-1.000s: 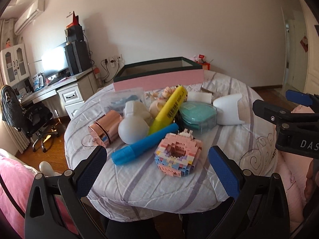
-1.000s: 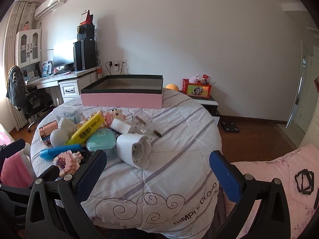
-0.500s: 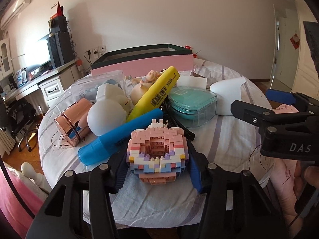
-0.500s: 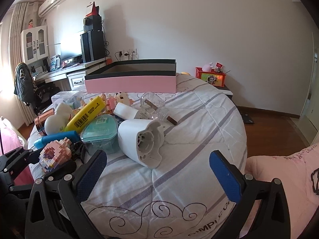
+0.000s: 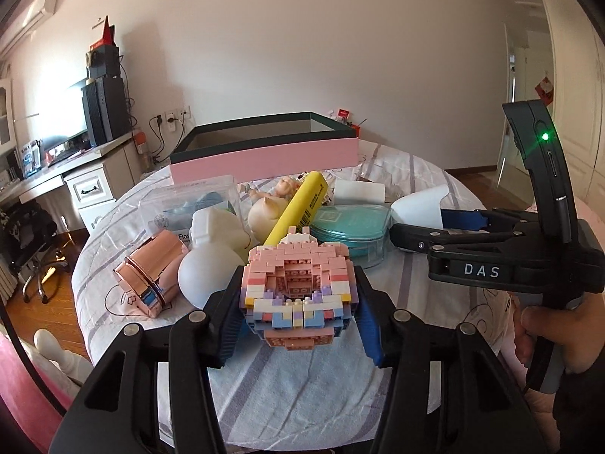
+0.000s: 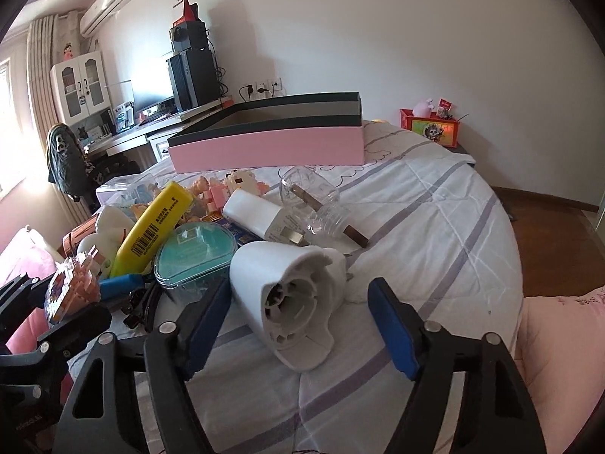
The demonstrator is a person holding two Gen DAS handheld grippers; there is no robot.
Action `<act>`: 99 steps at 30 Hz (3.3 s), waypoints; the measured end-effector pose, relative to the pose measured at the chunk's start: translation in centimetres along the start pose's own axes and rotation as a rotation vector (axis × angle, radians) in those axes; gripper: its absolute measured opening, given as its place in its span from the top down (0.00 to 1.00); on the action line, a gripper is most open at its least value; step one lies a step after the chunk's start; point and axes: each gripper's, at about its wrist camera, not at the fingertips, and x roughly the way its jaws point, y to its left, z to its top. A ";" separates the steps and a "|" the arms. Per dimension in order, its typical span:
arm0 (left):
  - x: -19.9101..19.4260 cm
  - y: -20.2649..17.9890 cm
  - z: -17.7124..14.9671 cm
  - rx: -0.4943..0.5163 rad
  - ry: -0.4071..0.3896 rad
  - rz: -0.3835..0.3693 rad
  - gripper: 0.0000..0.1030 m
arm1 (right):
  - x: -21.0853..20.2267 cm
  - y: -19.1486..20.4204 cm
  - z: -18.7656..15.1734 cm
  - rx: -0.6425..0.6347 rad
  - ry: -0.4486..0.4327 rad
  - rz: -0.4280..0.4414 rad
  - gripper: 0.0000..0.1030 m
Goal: Organize rigid objects
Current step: 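Grasp the lego donut with the left tool while the right tool grasps the white hair dryer, then lower the lego donut and hair dryer into the pink box and open both tools, then withdraw both tools from the box back over the bed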
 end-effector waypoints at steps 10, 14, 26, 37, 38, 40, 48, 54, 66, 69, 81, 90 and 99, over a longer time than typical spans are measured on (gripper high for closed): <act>0.7 0.8 3.1 0.019 -0.016 0.001 0.49 | 1.4 -0.8 0.5 -0.016 0.012 0.032 0.37; 1.0 1.4 4.8 0.006 -0.029 -0.006 0.49 | 0.8 -0.7 0.9 -0.019 -0.015 0.013 0.37; 5.2 5.1 14.1 0.001 -0.038 -0.058 0.49 | -0.4 0.5 9.6 -0.101 -0.143 0.001 0.37; 19.0 10.4 20.2 -0.019 0.223 -0.037 0.49 | 12.4 3.1 19.8 -0.166 0.018 0.006 0.37; 20.1 10.7 20.0 -0.020 0.251 -0.029 0.49 | 13.5 3.2 19.8 -0.173 0.041 -0.006 0.37; 22.0 11.1 19.6 -0.022 0.316 -0.014 0.49 | 15.7 3.1 19.8 -0.171 0.091 -0.012 0.37; 24.2 12.3 19.2 -0.083 0.385 0.036 0.27 | 18.0 2.5 19.8 -0.130 0.188 -0.029 0.37; 19.4 12.8 19.4 -0.125 0.244 0.016 0.08 | 14.6 1.5 19.9 -0.059 0.100 -0.023 0.24; 0.1 9.3 16.6 -0.151 -0.202 0.200 0.00 | -2.8 4.7 16.5 -0.059 -0.271 -0.077 0.00; -4.6 7.8 15.2 -0.134 -0.279 0.275 0.00 | -7.4 6.0 14.6 -0.062 -0.354 -0.112 0.00; -16.3 4.7 9.7 -0.113 -0.378 0.320 0.00 | -19.1 9.3 7.7 -0.054 -0.499 -0.170 0.00; -19.2 3.2 9.4 -0.109 -0.413 0.316 0.00 | -22.6 11.2 6.4 -0.088 -0.541 -0.191 0.00; -19.3 3.4 9.3 -0.117 -0.409 0.321 0.00 | -23.1 12.0 5.9 -0.097 -0.550 -0.207 0.00</act>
